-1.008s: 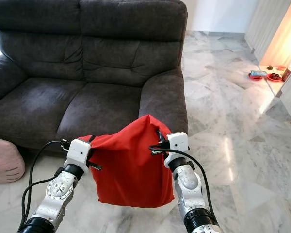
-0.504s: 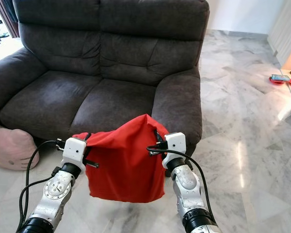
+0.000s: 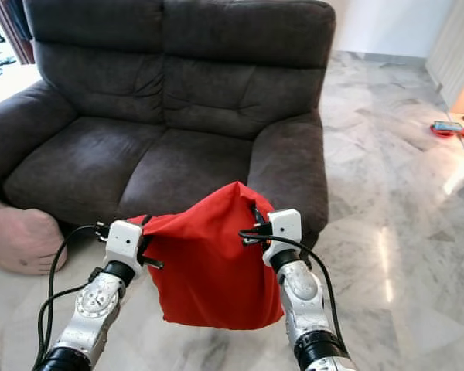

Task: Move the pillow to the sofa from floor

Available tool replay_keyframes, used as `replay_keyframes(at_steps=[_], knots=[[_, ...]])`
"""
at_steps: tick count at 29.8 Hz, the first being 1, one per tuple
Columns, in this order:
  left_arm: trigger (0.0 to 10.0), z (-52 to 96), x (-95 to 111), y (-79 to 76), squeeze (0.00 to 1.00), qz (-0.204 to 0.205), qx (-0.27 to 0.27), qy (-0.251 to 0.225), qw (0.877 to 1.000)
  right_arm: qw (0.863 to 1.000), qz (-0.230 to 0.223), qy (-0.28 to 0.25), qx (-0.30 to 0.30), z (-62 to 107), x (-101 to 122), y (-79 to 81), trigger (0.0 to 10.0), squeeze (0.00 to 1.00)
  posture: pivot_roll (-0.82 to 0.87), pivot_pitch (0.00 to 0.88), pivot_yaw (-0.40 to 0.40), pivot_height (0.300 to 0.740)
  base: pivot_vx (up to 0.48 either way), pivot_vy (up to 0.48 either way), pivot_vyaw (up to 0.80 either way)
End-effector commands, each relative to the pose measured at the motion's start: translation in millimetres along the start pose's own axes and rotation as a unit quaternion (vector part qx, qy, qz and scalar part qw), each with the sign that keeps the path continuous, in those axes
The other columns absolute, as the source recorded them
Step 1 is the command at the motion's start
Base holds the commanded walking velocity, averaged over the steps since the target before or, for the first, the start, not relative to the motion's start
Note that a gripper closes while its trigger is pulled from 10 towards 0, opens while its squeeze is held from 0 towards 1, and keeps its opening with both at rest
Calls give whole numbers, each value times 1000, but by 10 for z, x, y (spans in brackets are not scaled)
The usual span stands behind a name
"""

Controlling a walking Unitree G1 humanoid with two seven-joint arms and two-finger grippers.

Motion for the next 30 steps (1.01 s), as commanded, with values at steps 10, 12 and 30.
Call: replay_keyframes(at_steps=[10,12,30], knots=[[10000,-75,200,-2,0,-11,-3,-43,999,999,6,-37,6,-95,177,-5,10000,0,113,29,-19,740,0,0,0],[10000,-85,214,-9,0,-13,-4,-45,999,999,3,-41,5,-106,195,-8,10000,0,112,23,-20,740,0,0,0],[10000,-57,930,28,0,-56,23,-174,983,988,-10,-150,-37,-137,725,-124,10000,0,117,18,-19,740,0,0,0]])
Point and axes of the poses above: a point about 5 cm out from each wrist's last joint towards the gripper, its own z axis pointing back from the gripper into the wrist, its own x axis along the axis of the wrist's last joint, y = z × x, the point moved 2 cm from there along -z, pointing out of the wrist towards the gripper, and after that the axes turned 15 degrees about z, right-handed, at the moved point
